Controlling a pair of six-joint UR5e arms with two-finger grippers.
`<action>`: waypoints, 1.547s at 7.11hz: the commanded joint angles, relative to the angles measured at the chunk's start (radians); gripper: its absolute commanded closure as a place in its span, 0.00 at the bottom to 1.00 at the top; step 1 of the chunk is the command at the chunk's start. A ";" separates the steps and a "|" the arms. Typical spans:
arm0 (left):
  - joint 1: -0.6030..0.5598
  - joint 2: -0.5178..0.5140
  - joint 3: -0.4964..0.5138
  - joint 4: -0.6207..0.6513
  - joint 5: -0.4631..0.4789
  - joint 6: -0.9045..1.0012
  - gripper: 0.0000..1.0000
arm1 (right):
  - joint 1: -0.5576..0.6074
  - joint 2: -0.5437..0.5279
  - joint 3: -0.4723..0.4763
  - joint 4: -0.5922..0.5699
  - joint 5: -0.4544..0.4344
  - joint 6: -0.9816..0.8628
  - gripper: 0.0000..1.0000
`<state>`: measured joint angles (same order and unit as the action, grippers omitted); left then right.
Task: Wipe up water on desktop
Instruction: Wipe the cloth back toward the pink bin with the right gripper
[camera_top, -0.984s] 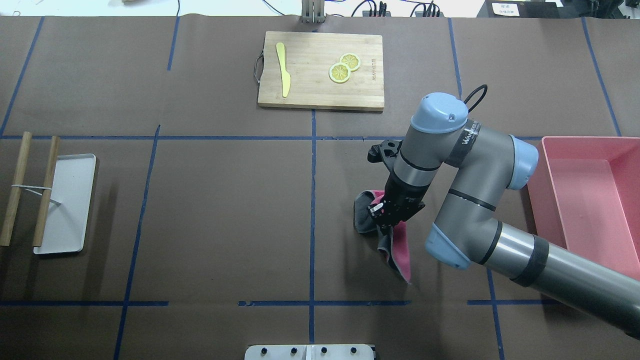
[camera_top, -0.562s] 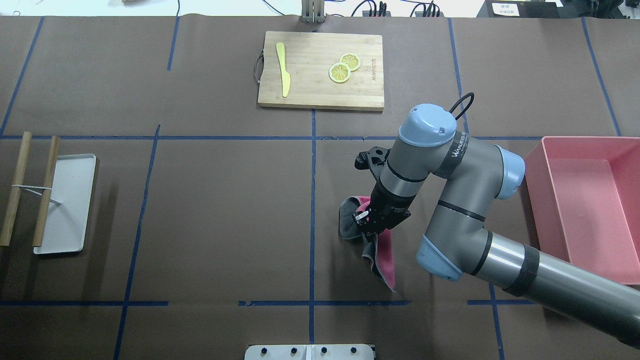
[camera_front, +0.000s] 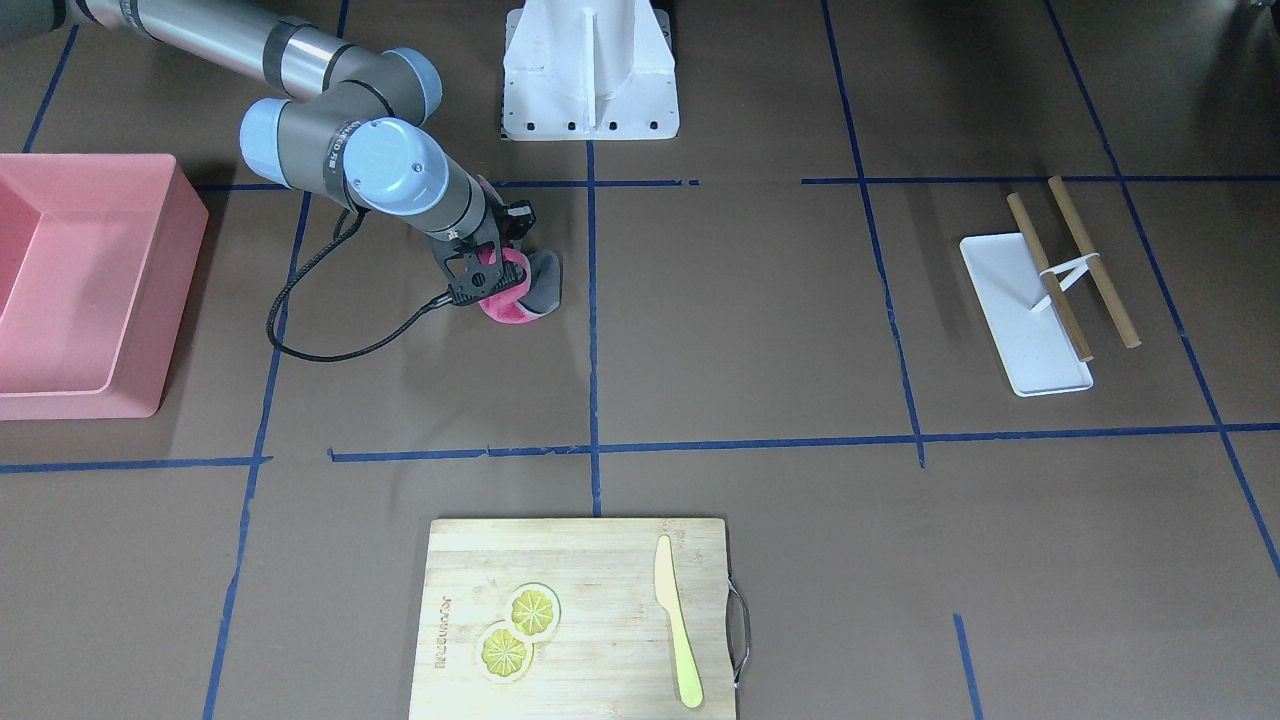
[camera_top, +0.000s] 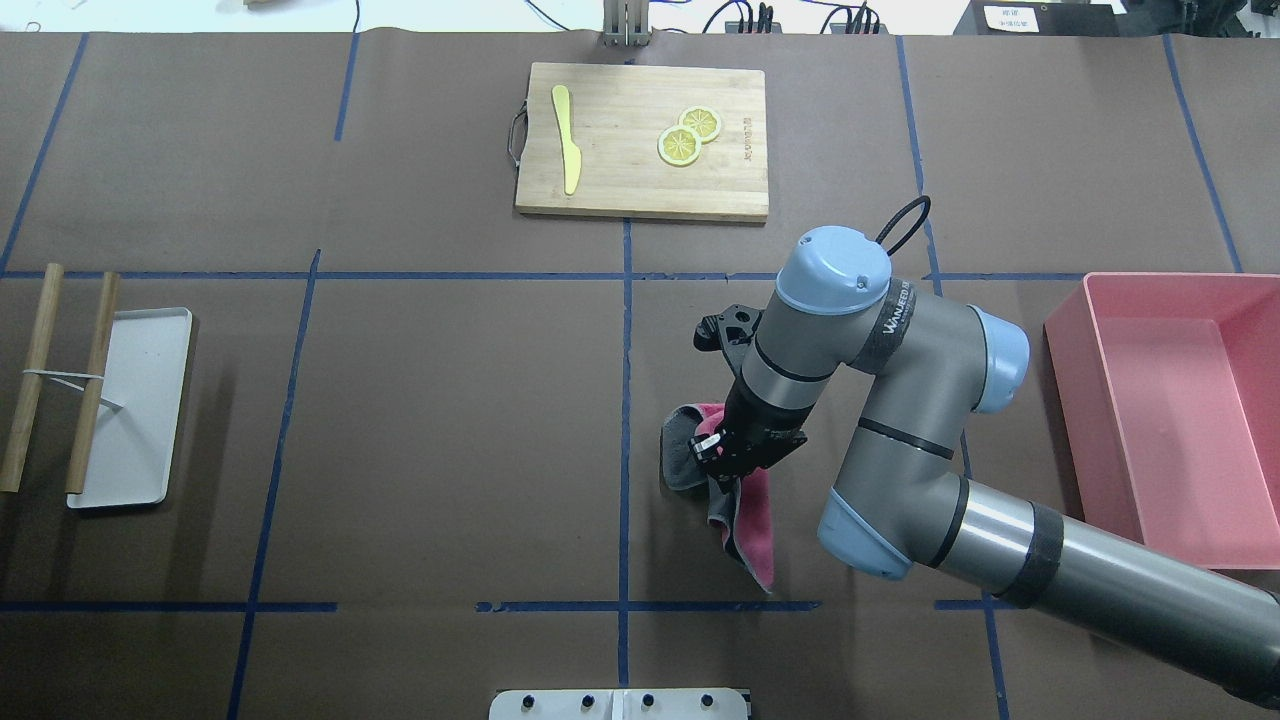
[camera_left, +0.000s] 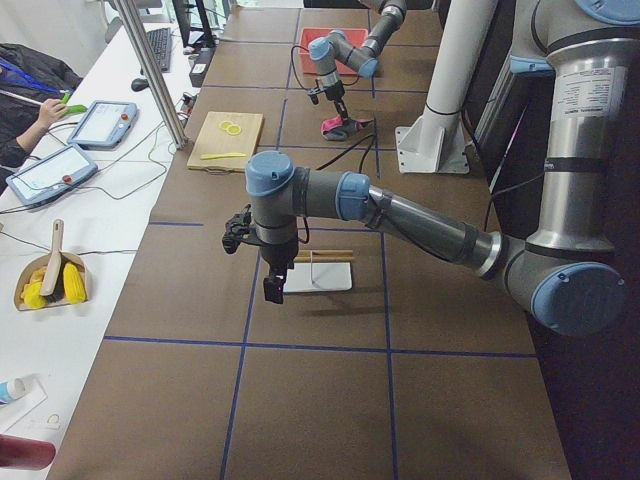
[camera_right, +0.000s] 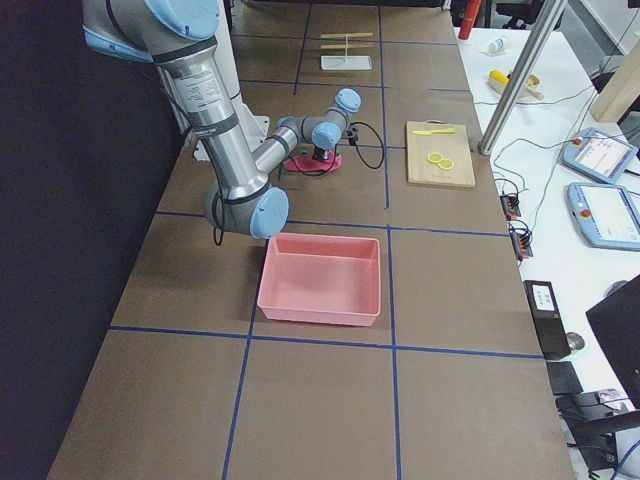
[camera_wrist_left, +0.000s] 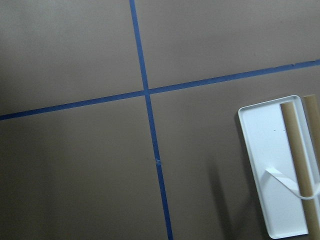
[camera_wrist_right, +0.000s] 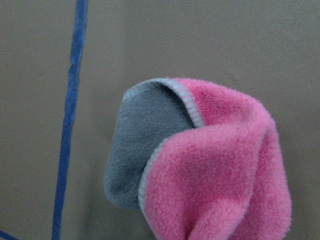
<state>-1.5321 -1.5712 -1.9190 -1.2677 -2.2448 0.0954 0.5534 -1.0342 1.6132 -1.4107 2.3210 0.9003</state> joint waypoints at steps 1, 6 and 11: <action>0.000 -0.001 0.006 -0.004 -0.003 0.001 0.00 | 0.066 -0.018 -0.001 -0.002 -0.009 -0.006 0.97; -0.002 -0.006 0.002 -0.004 -0.003 0.000 0.00 | 0.233 -0.137 0.007 -0.002 0.065 -0.009 0.97; -0.002 -0.001 0.053 -0.054 -0.003 0.003 0.00 | 0.200 -0.248 0.097 -0.002 0.074 0.006 0.96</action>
<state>-1.5340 -1.5740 -1.8913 -1.2908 -2.2473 0.0979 0.7921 -1.2808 1.7042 -1.4128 2.3960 0.8991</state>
